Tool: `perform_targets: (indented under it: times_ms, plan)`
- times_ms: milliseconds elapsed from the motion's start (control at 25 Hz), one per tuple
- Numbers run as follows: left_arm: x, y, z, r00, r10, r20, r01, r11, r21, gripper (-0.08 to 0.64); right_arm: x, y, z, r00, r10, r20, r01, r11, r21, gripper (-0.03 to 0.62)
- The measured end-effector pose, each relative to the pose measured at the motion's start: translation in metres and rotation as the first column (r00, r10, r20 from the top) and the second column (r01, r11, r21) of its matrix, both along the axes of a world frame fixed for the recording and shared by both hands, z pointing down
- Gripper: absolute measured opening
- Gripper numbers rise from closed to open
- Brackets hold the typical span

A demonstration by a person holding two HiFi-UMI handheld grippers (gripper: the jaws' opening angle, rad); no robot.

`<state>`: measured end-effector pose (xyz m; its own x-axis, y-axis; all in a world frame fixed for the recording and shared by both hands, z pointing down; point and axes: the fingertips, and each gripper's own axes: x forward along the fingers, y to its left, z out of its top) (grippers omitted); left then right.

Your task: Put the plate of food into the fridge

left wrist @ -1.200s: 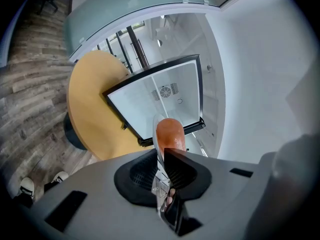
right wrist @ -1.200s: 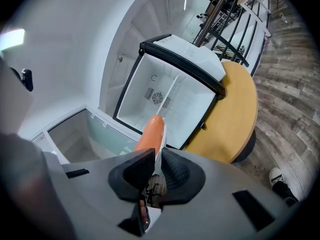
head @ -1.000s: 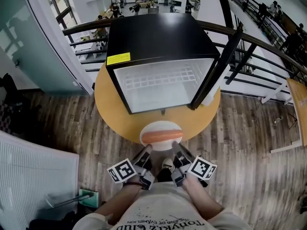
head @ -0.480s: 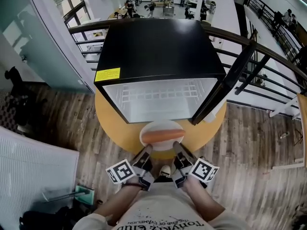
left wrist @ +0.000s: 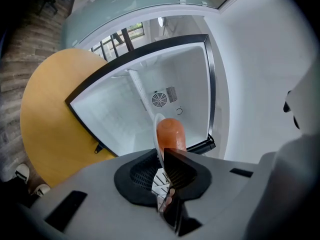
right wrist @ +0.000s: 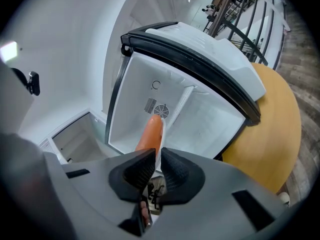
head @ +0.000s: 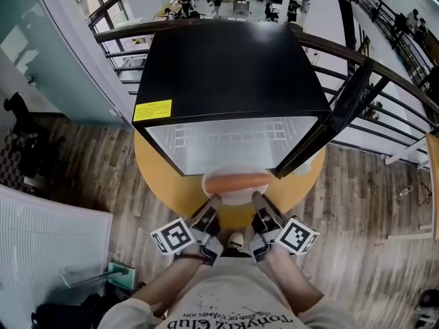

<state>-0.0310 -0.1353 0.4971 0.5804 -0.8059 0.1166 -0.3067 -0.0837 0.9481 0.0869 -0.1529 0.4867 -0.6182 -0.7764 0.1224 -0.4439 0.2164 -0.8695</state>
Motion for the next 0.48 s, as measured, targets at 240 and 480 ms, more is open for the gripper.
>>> perform_targets:
  times_ms: [240,480]
  plan:
    - [-0.008,-0.026,-0.014,1.0,0.017,0.015,-0.017,1.0,0.0,0.055,-0.007,-0.025,-0.017,0.999,0.026,0.019,-0.026,1.0,0.015,0.052]
    - [-0.013,-0.051,-0.023,1.0,-0.012,-0.002,0.012,1.0,0.016,0.055,-0.012,-0.05,-0.026,0.999,0.033,0.002,-0.034,0.999,0.035,0.052]
